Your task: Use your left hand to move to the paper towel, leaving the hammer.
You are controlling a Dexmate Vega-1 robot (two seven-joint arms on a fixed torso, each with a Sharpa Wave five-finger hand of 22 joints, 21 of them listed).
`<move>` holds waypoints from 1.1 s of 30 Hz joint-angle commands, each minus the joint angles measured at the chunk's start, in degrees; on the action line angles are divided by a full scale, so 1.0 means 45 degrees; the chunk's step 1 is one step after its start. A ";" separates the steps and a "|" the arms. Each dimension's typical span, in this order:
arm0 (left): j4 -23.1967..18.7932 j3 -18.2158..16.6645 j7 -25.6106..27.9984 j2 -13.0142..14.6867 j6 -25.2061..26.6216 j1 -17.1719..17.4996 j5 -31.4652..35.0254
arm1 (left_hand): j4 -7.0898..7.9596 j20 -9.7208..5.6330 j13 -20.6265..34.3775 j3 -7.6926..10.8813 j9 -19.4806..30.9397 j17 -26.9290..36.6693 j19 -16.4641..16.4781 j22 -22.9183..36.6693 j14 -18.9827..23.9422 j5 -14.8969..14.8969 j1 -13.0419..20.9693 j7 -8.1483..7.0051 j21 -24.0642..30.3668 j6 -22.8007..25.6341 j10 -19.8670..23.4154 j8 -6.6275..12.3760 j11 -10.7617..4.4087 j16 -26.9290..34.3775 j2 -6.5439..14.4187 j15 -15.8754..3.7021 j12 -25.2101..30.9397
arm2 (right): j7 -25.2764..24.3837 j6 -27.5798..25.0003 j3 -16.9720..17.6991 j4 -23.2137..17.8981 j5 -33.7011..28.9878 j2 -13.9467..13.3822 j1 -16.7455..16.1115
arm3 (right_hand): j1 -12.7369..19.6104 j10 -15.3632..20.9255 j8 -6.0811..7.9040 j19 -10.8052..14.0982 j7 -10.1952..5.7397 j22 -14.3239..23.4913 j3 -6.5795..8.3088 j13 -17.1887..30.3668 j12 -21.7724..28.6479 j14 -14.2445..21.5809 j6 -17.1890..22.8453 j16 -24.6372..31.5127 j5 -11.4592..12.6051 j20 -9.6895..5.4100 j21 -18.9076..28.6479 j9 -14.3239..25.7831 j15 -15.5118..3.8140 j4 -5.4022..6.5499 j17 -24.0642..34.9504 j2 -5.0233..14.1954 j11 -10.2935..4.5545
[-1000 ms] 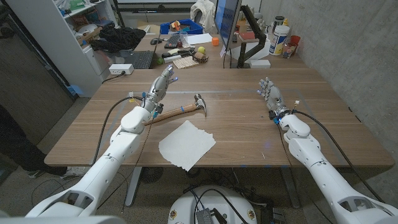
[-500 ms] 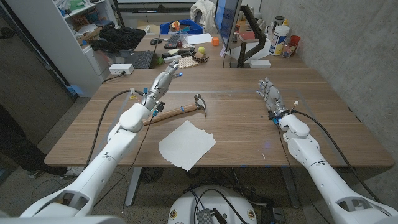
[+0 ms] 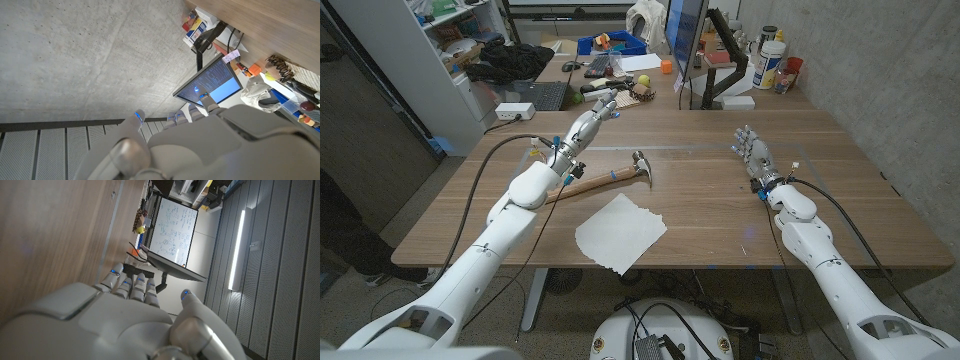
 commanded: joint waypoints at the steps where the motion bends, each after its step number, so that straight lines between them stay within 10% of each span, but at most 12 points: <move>1: -0.0519 -0.0019 0.0031 0.0515 -0.0857 0.0036 0.1457 | -0.0058 -0.0263 0.0020 0.0034 0.0018 -0.0005 -0.1679 0.0038 -0.1100 0.0075 0.0133 -0.0121 -0.0018 -0.0374 -0.0351 0.0100 -0.0095 0.0058 0.0006 -0.0208 0.0075 | 0.0037 -0.0016 0.0012 0.0079 -0.0141 0.0073 0.0081 | -0.0120 0.0103 0.0058 0.0039 -0.0045 0.0060 -0.0077 0.0051 0.0011 -0.0033 0.0095 0.0074 0.0044 -0.0247 -0.0031 0.0063 0.0067 0.0018 0.0041 0.0200 0.0029; 33: -0.2028 -0.0476 0.0389 0.1585 -0.2510 0.0387 0.4676 | -0.0168 -0.0327 0.0016 0.0094 0.0018 -0.0021 -0.1391 0.0015 -0.0902 0.0152 0.0363 -0.0298 -0.0122 -0.0110 -0.0113 0.0111 -0.0301 0.0068 -0.0030 -0.0328 0.0072 | 0.0007 0.0004 -0.0048 0.0008 -0.0328 0.0078 0.0108 | -0.0111 0.0109 0.0050 0.0077 -0.0055 0.0064 -0.0129 0.0052 0.0005 -0.0027 0.0078 0.0049 0.0059 -0.0188 -0.0162 0.0063 0.0071 -0.0002 0.0020 0.0155 0.0009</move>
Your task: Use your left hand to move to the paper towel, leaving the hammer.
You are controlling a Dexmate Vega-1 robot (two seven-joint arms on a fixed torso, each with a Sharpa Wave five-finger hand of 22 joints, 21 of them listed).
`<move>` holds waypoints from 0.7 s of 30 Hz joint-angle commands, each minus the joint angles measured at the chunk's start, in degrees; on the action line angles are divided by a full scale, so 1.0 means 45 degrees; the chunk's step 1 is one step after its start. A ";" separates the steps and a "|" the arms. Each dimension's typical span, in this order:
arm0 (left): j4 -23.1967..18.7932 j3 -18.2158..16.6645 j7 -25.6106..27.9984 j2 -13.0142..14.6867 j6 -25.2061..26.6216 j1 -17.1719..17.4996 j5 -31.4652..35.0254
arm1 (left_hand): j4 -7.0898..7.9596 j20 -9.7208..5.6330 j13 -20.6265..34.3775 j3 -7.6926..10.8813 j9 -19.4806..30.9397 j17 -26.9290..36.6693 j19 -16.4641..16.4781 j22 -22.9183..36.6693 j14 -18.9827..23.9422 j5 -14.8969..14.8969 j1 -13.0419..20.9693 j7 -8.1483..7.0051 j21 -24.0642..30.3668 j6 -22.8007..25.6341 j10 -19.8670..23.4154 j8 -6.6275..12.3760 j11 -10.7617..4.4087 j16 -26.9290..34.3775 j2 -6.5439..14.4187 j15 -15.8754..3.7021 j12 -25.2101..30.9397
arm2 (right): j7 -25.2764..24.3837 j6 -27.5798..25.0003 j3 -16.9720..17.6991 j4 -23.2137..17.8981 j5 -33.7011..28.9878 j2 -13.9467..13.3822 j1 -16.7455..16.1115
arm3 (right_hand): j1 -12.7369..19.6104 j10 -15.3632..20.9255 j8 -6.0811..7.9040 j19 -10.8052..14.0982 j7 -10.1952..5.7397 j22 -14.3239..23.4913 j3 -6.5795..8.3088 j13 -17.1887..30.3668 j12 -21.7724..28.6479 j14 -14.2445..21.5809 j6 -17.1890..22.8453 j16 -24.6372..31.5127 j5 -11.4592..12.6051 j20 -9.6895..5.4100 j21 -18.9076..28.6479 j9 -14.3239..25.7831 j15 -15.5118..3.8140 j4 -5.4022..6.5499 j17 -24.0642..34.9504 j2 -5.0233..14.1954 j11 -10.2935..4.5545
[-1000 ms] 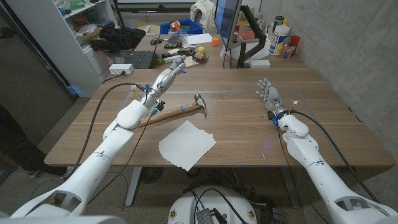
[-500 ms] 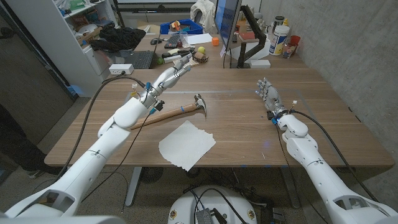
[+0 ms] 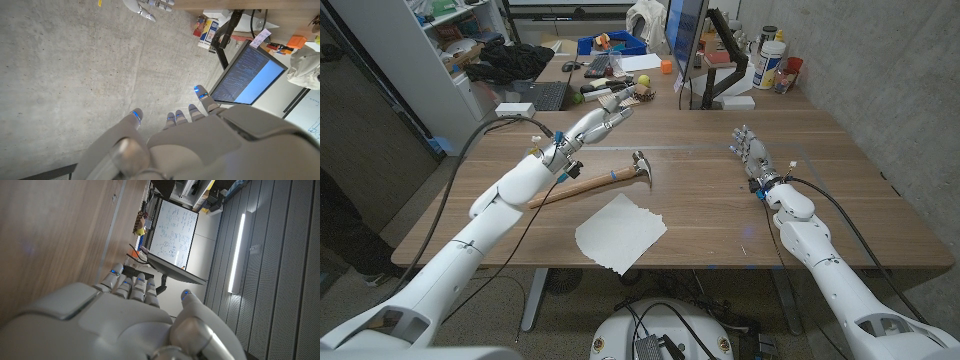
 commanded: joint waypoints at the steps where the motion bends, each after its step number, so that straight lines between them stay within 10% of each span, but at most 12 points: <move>1: -0.0726 -0.0220 0.0179 0.0459 -0.0584 0.0161 0.1636 | -0.0084 -0.0326 0.0016 0.0008 0.0018 0.0041 -0.1380 0.0012 -0.0899 0.0065 0.0182 -0.0022 -0.0032 -0.0099 -0.0176 0.0114 -0.0096 0.0069 0.0018 -0.0330 0.0074 | -0.0038 0.0001 -0.0016 -0.0090 -0.0044 -0.0015 -0.0003 | -0.0111 0.0119 0.0050 0.0075 -0.0057 0.0065 -0.0028 0.0054 0.0008 -0.0032 0.0078 0.0048 0.0059 -0.0190 -0.0029 0.0064 0.0075 0.0000 0.0017 0.0156 0.0027; 21: -0.1827 -0.0850 0.0377 0.0943 -0.1523 0.0685 0.3052 | -0.0116 -0.0168 0.0016 0.0024 0.0020 0.0040 -0.1175 0.0013 -0.0719 0.0118 0.0297 -0.0240 -0.0090 0.0199 0.0064 0.0165 -0.0230 0.0091 -0.0007 -0.0440 0.0095 | -0.0008 0.0024 -0.0098 -0.0005 -0.0100 0.0013 0.0062 | -0.0131 0.0105 0.0052 0.0119 -0.0061 0.0067 -0.0054 0.0054 -0.0001 -0.0024 0.0085 0.0044 0.0063 -0.0188 -0.0097 0.0064 0.0071 0.0017 0.0017 0.0162 0.0032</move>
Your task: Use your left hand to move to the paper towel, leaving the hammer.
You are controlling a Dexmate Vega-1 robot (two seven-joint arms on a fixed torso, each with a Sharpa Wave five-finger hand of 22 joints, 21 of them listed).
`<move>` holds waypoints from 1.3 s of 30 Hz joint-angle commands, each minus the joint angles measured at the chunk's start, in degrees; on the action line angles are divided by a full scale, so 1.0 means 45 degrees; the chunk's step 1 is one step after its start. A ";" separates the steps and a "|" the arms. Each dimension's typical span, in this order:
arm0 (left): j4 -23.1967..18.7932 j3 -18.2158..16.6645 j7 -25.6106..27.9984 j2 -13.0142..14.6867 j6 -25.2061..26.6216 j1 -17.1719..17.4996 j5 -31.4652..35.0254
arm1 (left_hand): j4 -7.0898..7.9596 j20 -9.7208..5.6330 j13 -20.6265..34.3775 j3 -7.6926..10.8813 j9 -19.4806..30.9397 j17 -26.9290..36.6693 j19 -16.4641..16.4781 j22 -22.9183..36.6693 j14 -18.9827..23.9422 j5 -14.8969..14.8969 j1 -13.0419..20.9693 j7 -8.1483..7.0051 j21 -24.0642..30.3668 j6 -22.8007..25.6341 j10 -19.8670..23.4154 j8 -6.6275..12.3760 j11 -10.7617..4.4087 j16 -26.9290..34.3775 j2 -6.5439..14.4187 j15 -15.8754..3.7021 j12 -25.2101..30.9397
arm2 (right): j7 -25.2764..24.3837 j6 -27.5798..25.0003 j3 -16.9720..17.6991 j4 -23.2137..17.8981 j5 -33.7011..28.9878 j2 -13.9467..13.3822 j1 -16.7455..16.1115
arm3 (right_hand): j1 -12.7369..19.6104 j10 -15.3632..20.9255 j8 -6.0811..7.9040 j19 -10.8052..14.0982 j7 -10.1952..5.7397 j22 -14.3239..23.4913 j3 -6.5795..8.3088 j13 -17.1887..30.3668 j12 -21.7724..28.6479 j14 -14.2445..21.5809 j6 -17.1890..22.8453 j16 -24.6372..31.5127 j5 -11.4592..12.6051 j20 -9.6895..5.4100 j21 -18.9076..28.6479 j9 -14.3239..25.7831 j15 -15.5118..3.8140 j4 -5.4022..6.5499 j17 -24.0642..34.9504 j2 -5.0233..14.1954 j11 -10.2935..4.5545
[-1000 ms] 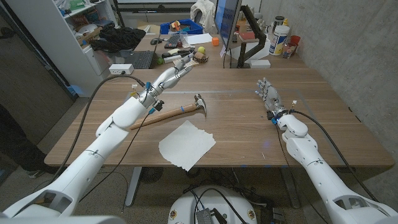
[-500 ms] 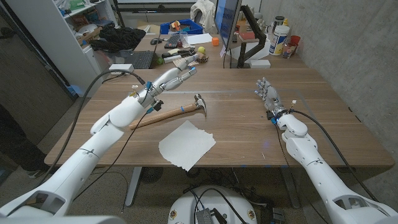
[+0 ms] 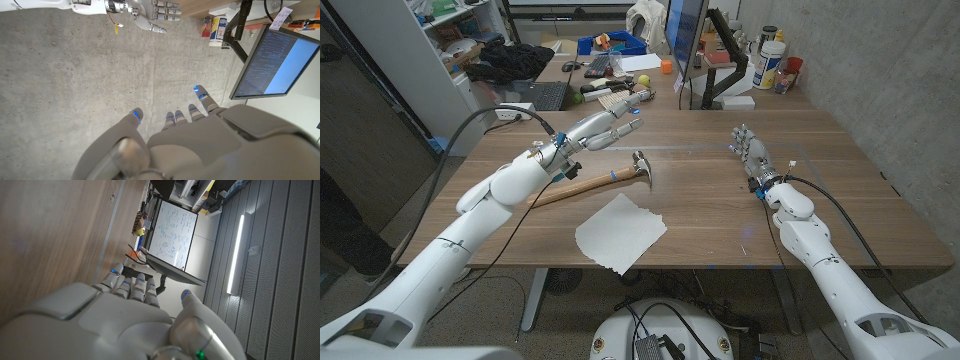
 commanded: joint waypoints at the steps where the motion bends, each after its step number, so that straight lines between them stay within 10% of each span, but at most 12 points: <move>1: -0.0628 -0.0428 0.0195 0.0306 -0.0623 0.0315 0.1122 | -0.0116 -0.0130 0.0016 0.0026 0.0020 0.0038 -0.1156 0.0012 -0.0711 0.0062 0.0165 -0.0140 -0.0043 0.0089 0.0076 0.0063 -0.0102 0.0092 0.0033 -0.0446 0.0095 | 0.0008 0.0024 -0.0049 0.0042 -0.0042 0.0019 0.0020 | -0.0135 0.0109 0.0053 0.0022 -0.0065 0.0068 -0.0059 0.0054 0.0000 -0.0024 0.0086 0.0044 0.0063 -0.0188 -0.0051 0.0064 0.0063 0.0019 0.0017 0.0158 0.0027; 39: -0.1569 -0.1032 0.0710 0.0974 -0.2251 0.0651 0.4337 | 0.0065 0.0400 0.0010 -0.0081 0.0039 0.0065 -0.0728 0.0055 -0.0261 0.0216 0.0104 -0.0961 -0.0109 0.0368 0.0397 0.0030 -0.0354 0.0166 -0.0007 -0.0619 0.0051 | -0.0052 -0.0069 -0.0162 0.0149 -0.0199 -0.0005 0.0120 | -0.0193 0.0145 0.0056 0.0074 -0.0063 0.0073 -0.0082 0.0054 0.0006 -0.0002 0.0104 0.0028 0.0076 -0.0197 -0.0186 0.0064 0.0051 0.0090 0.0013 0.0143 0.0011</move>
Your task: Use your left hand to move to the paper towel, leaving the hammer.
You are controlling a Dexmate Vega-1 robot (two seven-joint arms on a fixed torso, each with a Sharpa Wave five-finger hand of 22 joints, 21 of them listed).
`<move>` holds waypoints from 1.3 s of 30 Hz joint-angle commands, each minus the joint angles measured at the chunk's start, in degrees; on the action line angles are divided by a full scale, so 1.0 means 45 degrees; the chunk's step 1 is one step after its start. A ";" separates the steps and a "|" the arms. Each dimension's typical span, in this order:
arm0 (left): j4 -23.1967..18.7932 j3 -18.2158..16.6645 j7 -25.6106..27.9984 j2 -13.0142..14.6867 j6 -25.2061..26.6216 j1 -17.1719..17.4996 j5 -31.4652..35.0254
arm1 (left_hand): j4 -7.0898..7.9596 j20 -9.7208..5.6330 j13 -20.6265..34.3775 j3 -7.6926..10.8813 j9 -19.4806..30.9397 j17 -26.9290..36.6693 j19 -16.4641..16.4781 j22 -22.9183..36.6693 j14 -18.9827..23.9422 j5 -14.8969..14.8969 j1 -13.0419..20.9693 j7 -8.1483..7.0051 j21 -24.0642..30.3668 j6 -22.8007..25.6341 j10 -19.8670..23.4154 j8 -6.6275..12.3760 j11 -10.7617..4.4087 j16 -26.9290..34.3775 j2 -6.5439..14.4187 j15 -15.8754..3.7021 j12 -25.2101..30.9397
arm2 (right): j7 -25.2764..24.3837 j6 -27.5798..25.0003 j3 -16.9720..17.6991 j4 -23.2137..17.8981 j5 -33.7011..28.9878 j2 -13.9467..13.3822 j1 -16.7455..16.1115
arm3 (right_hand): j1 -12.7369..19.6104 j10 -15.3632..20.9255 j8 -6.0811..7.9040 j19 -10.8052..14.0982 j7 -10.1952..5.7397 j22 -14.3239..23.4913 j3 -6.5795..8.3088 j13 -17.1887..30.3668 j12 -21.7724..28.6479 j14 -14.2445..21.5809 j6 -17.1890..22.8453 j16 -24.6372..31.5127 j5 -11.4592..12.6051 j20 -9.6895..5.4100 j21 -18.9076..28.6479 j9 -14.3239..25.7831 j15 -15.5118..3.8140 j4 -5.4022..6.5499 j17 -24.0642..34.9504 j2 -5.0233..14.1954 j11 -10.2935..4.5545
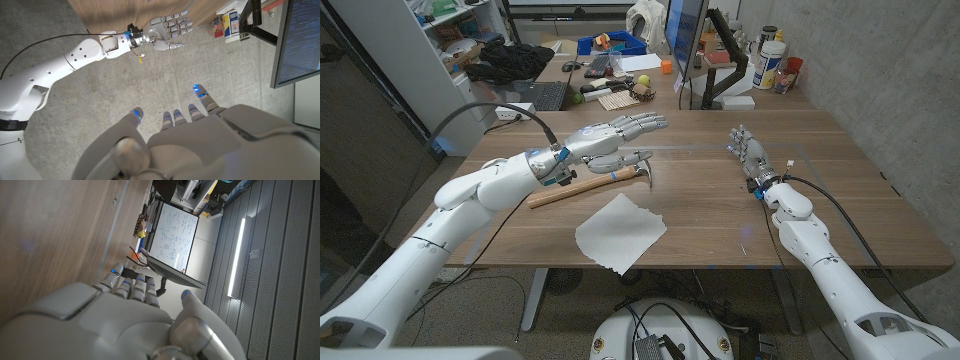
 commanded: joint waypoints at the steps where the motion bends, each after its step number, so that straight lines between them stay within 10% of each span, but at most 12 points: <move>1: -0.0329 -0.0194 0.0180 0.0166 -0.0446 0.0119 0.0977 | 0.0028 0.0345 0.0042 -0.0045 0.0042 0.0033 -0.0590 0.0028 -0.0124 0.0154 -0.0022 -0.0180 -0.0006 0.0168 0.0143 0.0062 -0.0030 0.0101 -0.0101 -0.0570 0.0027 | -0.0032 0.0015 -0.0044 0.0124 -0.0040 0.0038 0.0080 | -0.0145 0.0144 0.0055 0.0079 -0.0016 0.0073 -0.0030 0.0055 0.0006 -0.0001 0.0054 0.0027 0.0077 -0.0196 -0.0092 0.0064 0.0055 0.0039 0.0011 0.0094 0.0022; 7: -0.0410 -0.0213 0.0179 0.0288 -0.0527 0.0143 0.1249 | 0.0016 0.0765 0.0041 -0.0064 0.0043 0.0033 -0.0312 0.0032 0.0175 0.0240 -0.0001 -0.0320 0.0026 0.0464 0.0481 0.0129 -0.0026 0.0157 -0.0134 -0.0446 0.0103 | -0.0041 0.0018 -0.0077 0.0121 -0.0057 0.0058 0.0086 | -0.0148 0.0133 0.0053 0.0085 -0.0010 0.0074 -0.0031 0.0055 0.0000 0.0003 0.0051 0.0023 0.0080 -0.0197 -0.0113 0.0064 0.0057 0.0046 0.0007 0.0086 0.0013; 39: -0.0261 0.0146 -0.0706 0.0826 -0.0410 0.0233 0.0615 | -0.0161 0.0807 0.0046 -0.0019 0.0026 0.0011 0.0184 0.0022 0.0836 0.0545 0.0271 -0.0570 -0.0040 0.1501 0.1728 0.0322 0.0119 0.0163 -0.0231 -0.0548 0.0259 | -0.0175 0.0049 -0.0345 0.0333 -0.0242 0.0207 0.0308 | -0.0165 0.0143 0.0050 0.0127 -0.0026 0.0078 -0.0029 0.0055 -0.0002 -0.0004 0.0049 0.0004 0.0096 -0.0194 -0.0221 0.0064 0.0066 0.0089 -0.0001 0.0073 -0.0003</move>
